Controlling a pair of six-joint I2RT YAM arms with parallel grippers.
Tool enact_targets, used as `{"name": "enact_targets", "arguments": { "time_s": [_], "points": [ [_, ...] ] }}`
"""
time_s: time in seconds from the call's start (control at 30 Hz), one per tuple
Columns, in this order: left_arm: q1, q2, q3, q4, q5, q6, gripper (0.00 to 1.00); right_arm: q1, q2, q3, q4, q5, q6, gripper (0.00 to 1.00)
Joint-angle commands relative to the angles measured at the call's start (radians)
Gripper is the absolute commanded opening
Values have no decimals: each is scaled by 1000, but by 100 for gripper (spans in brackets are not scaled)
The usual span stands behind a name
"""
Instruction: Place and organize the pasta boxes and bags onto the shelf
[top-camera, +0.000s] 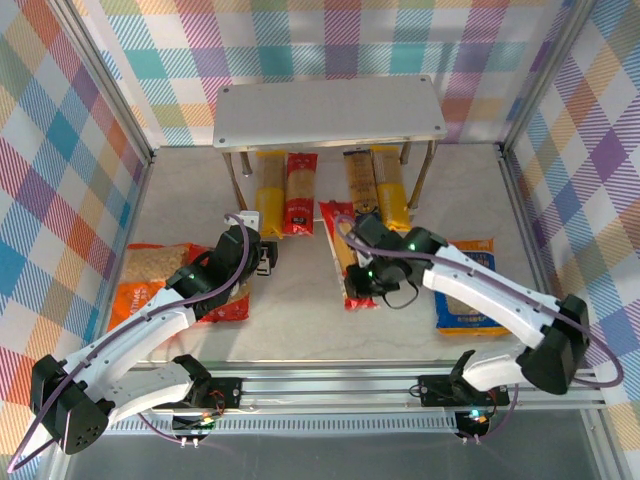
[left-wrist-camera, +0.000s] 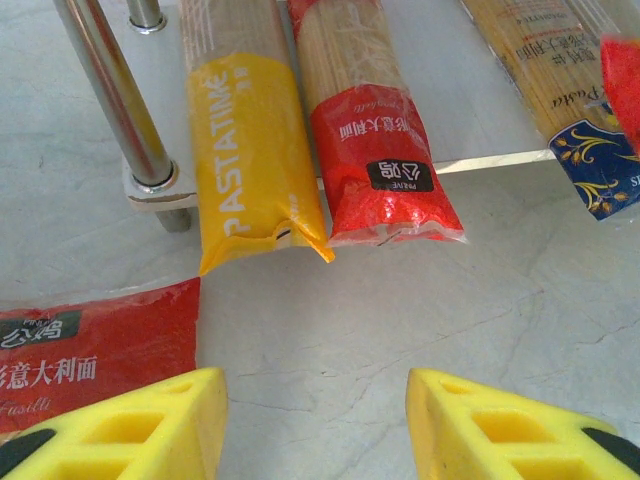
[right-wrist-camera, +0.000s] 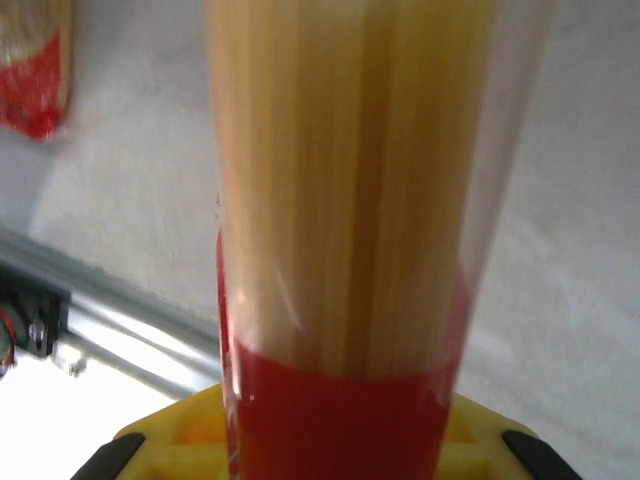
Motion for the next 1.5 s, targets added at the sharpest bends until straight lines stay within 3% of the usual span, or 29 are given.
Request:
{"name": "enact_targets", "arguments": {
  "time_s": [0.0, 0.17, 0.43, 0.7, 1.1, 1.47],
  "points": [
    [1, -23, 25, -27, 3, -6, 50, -72, 78, 118, 96, 75, -103, 0],
    [0, -52, 18, -41, -8, -8, 50, -178, 245, 276, 145, 58, -189, 0],
    [2, -76, 13, -57, -24, -3, 51, -257, 488, 542, 106, 65, -270, 0],
    [0, -77, 14, -65, -34, 4, 52, -295, 649, 698, 77, 50, -269, 0],
    [2, -82, 14, -71, -44, 13, 53, -304, 730, 736, 85, 37, -234, 2],
    [3, -87, 14, -78, -49, 11, 55, -305, 765, 737, 111, 60, -219, 14]
  ]
}}
